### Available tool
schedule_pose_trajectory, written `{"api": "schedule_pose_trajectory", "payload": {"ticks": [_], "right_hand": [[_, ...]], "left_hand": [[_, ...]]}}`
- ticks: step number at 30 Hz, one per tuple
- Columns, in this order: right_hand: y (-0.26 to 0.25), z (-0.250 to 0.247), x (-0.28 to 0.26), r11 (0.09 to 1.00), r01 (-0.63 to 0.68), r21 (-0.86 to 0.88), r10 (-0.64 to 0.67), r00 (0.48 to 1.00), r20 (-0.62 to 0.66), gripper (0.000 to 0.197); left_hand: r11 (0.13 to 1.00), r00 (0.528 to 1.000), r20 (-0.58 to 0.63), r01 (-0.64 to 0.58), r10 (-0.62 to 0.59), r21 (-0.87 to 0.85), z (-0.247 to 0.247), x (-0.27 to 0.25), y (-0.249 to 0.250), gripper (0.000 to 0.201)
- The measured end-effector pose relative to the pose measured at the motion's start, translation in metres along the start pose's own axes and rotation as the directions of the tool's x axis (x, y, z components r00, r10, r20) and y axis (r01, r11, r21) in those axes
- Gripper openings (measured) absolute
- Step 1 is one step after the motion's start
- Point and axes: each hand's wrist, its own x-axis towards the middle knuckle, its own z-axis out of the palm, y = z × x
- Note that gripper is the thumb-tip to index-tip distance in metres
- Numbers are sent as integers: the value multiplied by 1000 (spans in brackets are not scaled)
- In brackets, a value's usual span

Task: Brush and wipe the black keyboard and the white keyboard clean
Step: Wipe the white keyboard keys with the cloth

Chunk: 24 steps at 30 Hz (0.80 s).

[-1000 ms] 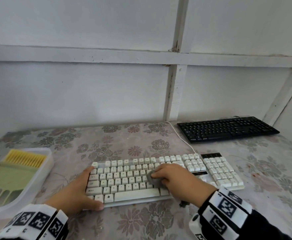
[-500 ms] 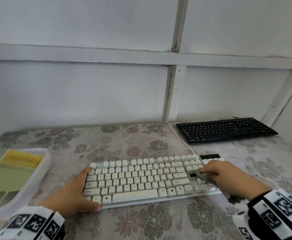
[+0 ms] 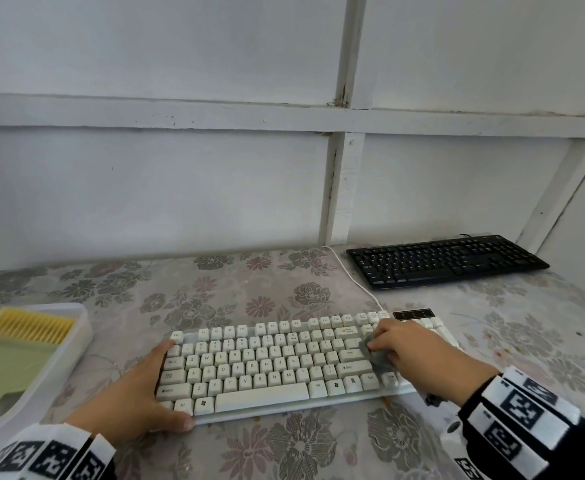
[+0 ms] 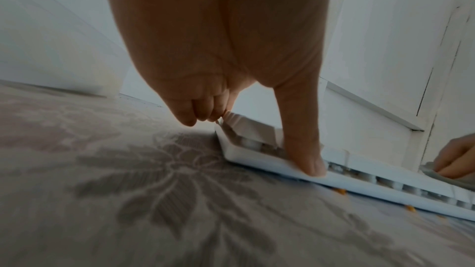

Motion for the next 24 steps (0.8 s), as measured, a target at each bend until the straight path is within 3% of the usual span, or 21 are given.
{"api": "schedule_pose_trajectory", "payload": {"ticks": [3, 6, 10, 16, 19, 21, 24], "right_hand": [[8, 5, -8, 1000, 12, 2, -12, 1000, -25, 30], [19, 4, -14, 998, -70, -10, 70, 997, -28, 33], [32, -2, -21, 992, -109, -71, 106, 993, -48, 32], [26, -18, -14, 991, -87, -99, 81, 995, -60, 25], [17, -15, -12, 1000, 1, 3, -1, 999, -36, 27], [11, -5, -10, 998, 58, -20, -59, 998, -7, 29], [17, -5, -14, 998, -10, -68, 10, 1000, -8, 29]], "left_hand": [[1000, 1000, -7, -2, 2, 2, 1, 1, 0, 152], [1000, 1000, -17, 5, -5, 10, 1, 2, -2, 145], [1000, 1000, -24, 4, -4, 10, 1, 4, -4, 152], [1000, 1000, -30, -6, 6, 8, 3, 8, -8, 145], [1000, 1000, -18, -11, 10, -12, 1, 9, -10, 158], [1000, 1000, -15, -19, 18, -24, 1, 9, -10, 162], [999, 1000, -14, -27, 26, -27, 2, 10, -11, 161]]}}
